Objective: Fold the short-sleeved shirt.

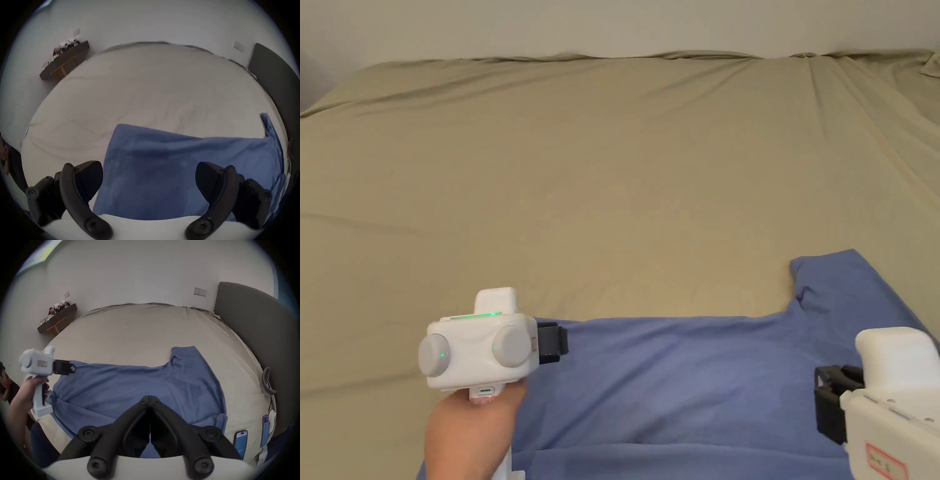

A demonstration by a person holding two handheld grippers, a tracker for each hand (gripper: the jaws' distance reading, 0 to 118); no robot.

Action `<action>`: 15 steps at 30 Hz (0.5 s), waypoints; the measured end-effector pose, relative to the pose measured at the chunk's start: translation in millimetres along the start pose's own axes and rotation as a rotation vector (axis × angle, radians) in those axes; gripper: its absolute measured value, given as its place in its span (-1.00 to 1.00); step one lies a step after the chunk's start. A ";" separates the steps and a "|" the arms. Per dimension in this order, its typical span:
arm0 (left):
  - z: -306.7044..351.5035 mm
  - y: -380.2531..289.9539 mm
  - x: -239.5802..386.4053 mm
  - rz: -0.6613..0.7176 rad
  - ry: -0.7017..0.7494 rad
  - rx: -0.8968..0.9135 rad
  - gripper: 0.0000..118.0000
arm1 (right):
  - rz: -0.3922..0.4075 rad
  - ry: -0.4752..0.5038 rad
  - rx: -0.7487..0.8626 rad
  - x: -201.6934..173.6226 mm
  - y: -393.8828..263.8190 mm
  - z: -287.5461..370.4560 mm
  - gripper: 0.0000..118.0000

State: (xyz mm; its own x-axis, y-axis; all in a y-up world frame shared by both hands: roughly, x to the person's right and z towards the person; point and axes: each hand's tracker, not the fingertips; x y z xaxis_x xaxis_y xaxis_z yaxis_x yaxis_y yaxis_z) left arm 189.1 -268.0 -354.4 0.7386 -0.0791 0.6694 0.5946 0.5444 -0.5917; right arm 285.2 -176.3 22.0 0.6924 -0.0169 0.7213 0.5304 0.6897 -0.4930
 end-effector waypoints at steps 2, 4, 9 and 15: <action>-7.8 6.8 0.0 -0.003 0.014 -0.006 0.99 | 0.001 0.011 -0.006 -0.3 -3.1 0.4 -0.95; -18.7 5.9 3.3 -0.035 0.014 -0.035 0.50 | 0.007 0.006 -0.016 3.5 -4.5 -0.5 -0.96; -6.6 8.7 12.0 -0.045 -0.178 0.016 -1.00 | -0.032 -0.039 -0.060 39.2 -6.1 -11.3 -0.96; 24.7 32.3 -2.3 0.058 -0.251 0.088 -1.00 | -0.095 -0.061 -0.098 101.3 6.5 -37.4 -0.96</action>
State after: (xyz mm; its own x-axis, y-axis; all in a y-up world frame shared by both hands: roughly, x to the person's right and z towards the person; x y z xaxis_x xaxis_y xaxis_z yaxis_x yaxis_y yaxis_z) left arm 198.7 -229.7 -363.9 0.6621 0.1578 0.7326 0.5156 0.6135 -0.5981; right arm 377.1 -200.6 73.6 0.6073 -0.0327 0.7938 0.6394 0.6131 -0.4640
